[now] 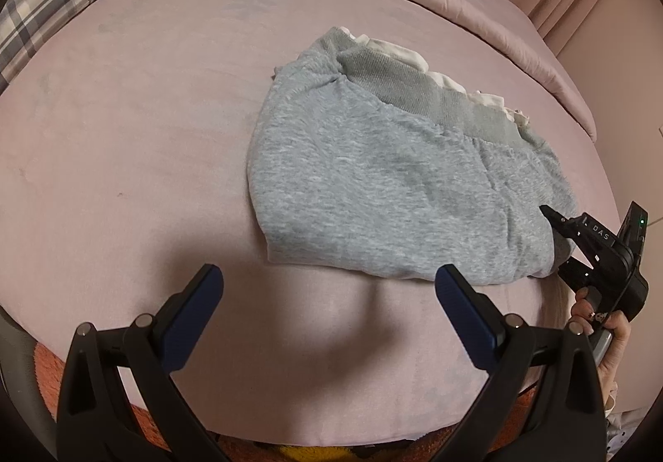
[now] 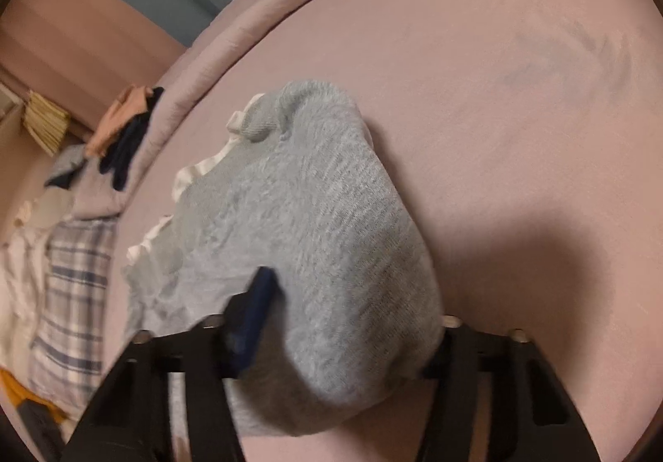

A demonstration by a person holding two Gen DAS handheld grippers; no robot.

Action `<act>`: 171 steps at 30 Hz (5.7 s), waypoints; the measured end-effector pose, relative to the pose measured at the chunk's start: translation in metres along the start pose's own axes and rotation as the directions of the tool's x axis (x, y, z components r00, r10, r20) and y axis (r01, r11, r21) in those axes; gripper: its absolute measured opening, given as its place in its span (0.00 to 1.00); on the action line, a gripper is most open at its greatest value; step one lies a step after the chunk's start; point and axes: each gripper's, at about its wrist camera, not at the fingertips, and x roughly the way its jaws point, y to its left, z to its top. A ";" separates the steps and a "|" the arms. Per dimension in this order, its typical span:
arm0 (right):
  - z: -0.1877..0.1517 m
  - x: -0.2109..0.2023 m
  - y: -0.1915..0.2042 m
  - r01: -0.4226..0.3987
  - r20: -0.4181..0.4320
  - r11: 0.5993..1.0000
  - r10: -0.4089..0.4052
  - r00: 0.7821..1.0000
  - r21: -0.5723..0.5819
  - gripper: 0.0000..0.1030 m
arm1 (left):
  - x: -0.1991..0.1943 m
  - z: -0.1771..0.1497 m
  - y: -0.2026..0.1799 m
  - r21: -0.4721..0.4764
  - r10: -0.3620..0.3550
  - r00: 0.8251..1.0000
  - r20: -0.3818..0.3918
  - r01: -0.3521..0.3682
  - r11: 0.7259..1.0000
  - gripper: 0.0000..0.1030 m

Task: Fold small clothes

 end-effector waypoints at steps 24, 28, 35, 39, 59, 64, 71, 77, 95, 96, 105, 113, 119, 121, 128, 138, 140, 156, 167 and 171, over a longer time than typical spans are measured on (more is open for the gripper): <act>0.007 -0.093 -0.012 0.003 0.222 0.996 -0.023 0.975 0.088 0.17 | 0.009 0.006 -0.015 0.036 -0.080 0.994 -0.068 0.083 0.996 0.99; 0.008 -0.104 -0.008 0.046 0.262 0.997 -0.063 0.963 0.069 0.17 | 0.011 0.005 -0.020 0.045 -0.091 0.993 -0.079 0.095 0.994 0.99; 0.012 -0.098 0.032 0.141 0.300 0.987 -0.113 0.947 -0.073 0.17 | 0.012 0.006 -0.020 0.046 -0.085 0.992 -0.088 0.089 0.995 0.99; 0.015 -0.098 0.060 0.162 0.324 0.971 -0.098 0.941 -0.177 0.17 | 0.006 0.004 -0.016 0.032 -0.072 0.995 -0.073 0.074 0.997 0.99; -0.027 -0.055 0.167 0.090 0.188 0.818 0.022 0.982 -0.568 0.17 | -0.018 -0.001 0.039 -0.114 -0.061 0.998 -0.025 0.058 0.992 0.99; -0.046 -0.030 0.186 0.061 0.111 0.773 0.012 0.994 -0.632 0.18 | -0.020 -0.002 0.048 -0.128 -0.055 0.998 -0.019 0.052 0.990 0.99; -0.070 -0.001 0.189 0.029 0.005 0.737 -0.034 0.999 -0.675 0.18 | -0.021 -0.006 0.060 -0.161 -0.047 0.999 -0.027 0.042 0.986 0.99; -0.085 0.024 0.186 0.012 -0.078 0.725 -0.090 0.993 -0.689 0.18 | -0.020 -0.008 0.066 -0.170 -0.049 0.998 -0.037 0.042 0.985 0.99; -0.100 0.052 0.178 0.012 -0.111 0.709 -0.127 0.986 -0.706 0.18 | -0.018 -0.008 0.065 -0.170 -0.047 0.998 -0.048 0.038 0.985 0.99; -0.100 0.052 0.177 0.009 -0.111 0.710 -0.123 0.986 -0.704 0.18 | -0.018 -0.007 0.065 -0.170 -0.047 0.998 -0.049 0.038 0.985 0.99; -0.098 0.050 0.172 -0.002 -0.116 0.717 -0.110 0.987 -0.697 0.18 | -0.021 -0.011 0.063 -0.163 -0.049 0.998 -0.046 0.041 0.986 0.99; -0.095 0.046 0.168 -0.034 -0.136 0.730 -0.081 0.987 -0.683 0.18 | -0.029 -0.012 0.062 -0.153 -0.043 0.999 -0.027 0.038 0.988 0.99; -0.091 0.037 0.168 -0.067 -0.159 0.739 -0.055 0.986 -0.670 0.29 | -0.035 -0.011 0.063 -0.148 -0.040 0.999 -0.010 0.038 0.988 0.99; -0.090 0.032 0.171 -0.114 -0.188 0.742 -0.016 0.982 -0.660 0.53 | -0.036 -0.010 0.063 -0.144 -0.044 0.999 -0.005 0.043 0.989 0.99; -0.079 -0.002 0.171 -0.111 -0.124 0.758 0.040 0.991 -0.643 0.74 | -0.042 -0.008 0.055 -0.123 -0.082 0.996 0.019 0.083 0.989 0.99; -0.046 -0.024 0.133 -0.020 -0.017 0.854 0.013 1.000 -0.521 0.81 | -0.037 -0.003 0.037 -0.086 -0.093 0.996 0.011 0.094 0.992 0.99; -0.040 -0.026 0.124 0.004 0.004 0.874 -0.003 1.000 -0.487 0.85 | -0.034 0.000 0.029 -0.072 -0.098 0.995 0.007 0.098 0.993 0.99; -0.026 -0.008 0.061 -0.045 -0.113 0.961 0.015 0.993 -0.273 0.90 | 0.022 0.012 -0.034 0.012 -0.199 0.974 -0.105 0.202 0.979 0.99; -0.028 0.029 0.053 -0.164 -0.226 0.973 0.125 0.966 -0.164 0.90 | 0.067 0.024 -0.037 -0.040 -0.286 0.941 -0.182 0.283 0.958 1.00; -0.026 0.040 0.061 -0.203 -0.256 0.962 0.153 0.955 -0.184 0.87 | 0.071 0.028 -0.036 -0.058 -0.338 0.921 -0.194 0.333 0.941 0.99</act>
